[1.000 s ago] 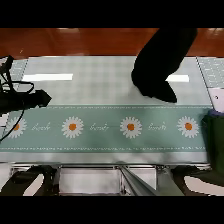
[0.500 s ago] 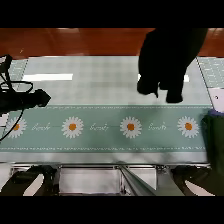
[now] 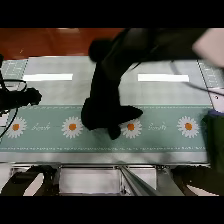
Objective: Fold the shirts.
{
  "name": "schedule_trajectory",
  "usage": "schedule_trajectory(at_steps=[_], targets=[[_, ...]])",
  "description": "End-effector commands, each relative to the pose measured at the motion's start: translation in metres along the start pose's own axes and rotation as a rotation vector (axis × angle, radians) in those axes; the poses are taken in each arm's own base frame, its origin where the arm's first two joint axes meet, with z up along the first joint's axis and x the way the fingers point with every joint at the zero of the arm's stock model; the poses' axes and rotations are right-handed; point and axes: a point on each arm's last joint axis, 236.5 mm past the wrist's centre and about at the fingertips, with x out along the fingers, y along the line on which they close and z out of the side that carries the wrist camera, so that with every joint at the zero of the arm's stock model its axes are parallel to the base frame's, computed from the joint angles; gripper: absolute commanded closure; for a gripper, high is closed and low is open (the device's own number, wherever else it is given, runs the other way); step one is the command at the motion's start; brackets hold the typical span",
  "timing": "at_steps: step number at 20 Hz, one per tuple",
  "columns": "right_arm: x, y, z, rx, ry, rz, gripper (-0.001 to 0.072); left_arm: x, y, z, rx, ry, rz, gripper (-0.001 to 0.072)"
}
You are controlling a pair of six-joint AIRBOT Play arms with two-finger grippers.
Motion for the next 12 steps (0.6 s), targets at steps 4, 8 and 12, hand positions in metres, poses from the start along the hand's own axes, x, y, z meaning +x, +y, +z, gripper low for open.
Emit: schedule_trajectory(at_steps=[4,8,12], targets=[[0.153,0.085,-0.125,0.243,0.320,0.322,0.0688,-0.001,0.023,-0.002,-0.102,0.013,0.034,0.0212],[0.209,0.111,-0.151,0.451,0.370,0.421,0.0502,0.001,0.006,-0.004,-0.141,0.030,-0.036,0.0212],[0.199,0.094,-0.136,0.459,0.344,0.468,0.0299,0.009,-0.007,-0.021,-0.177,0.088,-0.089,0.0211]])
